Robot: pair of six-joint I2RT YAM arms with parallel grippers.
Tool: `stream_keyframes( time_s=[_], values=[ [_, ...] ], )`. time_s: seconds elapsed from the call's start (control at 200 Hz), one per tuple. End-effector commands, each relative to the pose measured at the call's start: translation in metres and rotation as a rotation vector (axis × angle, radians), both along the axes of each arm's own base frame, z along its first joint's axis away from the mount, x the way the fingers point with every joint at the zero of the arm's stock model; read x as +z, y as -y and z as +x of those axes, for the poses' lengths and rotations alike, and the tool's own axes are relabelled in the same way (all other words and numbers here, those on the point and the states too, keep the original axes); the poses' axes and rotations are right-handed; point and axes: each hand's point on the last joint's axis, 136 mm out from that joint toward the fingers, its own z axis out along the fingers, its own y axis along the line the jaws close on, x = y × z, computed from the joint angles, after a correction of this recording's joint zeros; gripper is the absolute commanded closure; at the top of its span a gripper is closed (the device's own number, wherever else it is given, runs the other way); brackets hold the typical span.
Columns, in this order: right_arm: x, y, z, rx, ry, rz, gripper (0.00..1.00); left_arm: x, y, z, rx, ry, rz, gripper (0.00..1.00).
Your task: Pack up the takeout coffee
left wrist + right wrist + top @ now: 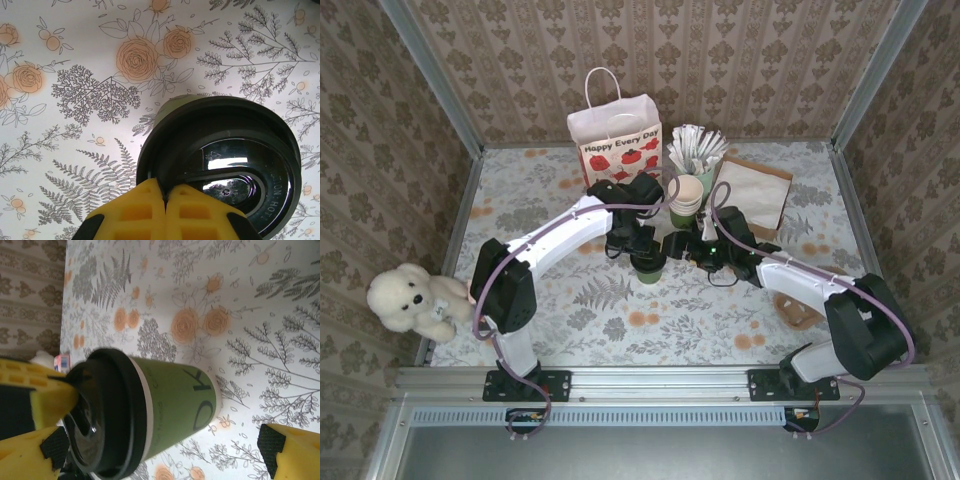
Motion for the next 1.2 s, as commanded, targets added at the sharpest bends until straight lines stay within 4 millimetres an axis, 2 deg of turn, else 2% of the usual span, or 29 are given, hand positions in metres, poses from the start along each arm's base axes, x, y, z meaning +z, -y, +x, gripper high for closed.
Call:
stream_keyframes(
  time_s=[0.0, 0.27, 0.505, 0.77, 1.055, 1.195],
  values=[
    [0.01, -0.016, -0.013, 0.132, 0.114, 0.055, 0.0, 0.003, -0.001, 0.003, 0.067, 0.019, -0.001, 1.0],
    [0.008, -0.033, -0.033, 0.255, 0.193, 0.037, 0.0, -0.001, 0.0, 0.0, 0.074, 0.006, 0.0, 1.0],
    [-0.004, -0.04, -0.024, 0.227, 0.195, 0.009, 0.0, -0.005, 0.002, 0.0, 0.07, 0.001, -0.002, 1.0],
    [-0.001, -0.036, -0.01, 0.139, 0.278, -0.025, 0.0, -0.01, 0.002, -0.003, 0.067, -0.014, 0.001, 1.0],
    [-0.023, -0.033, -0.015, 0.155, 0.259, -0.078, 0.0, -0.012, 0.002, -0.004, 0.067, -0.018, 0.001, 1.0],
    [-0.037, -0.028, -0.019, 0.153, 0.241, -0.115, 0.0, -0.019, 0.0, -0.007, 0.072, -0.031, 0.009, 1.0]
  ],
)
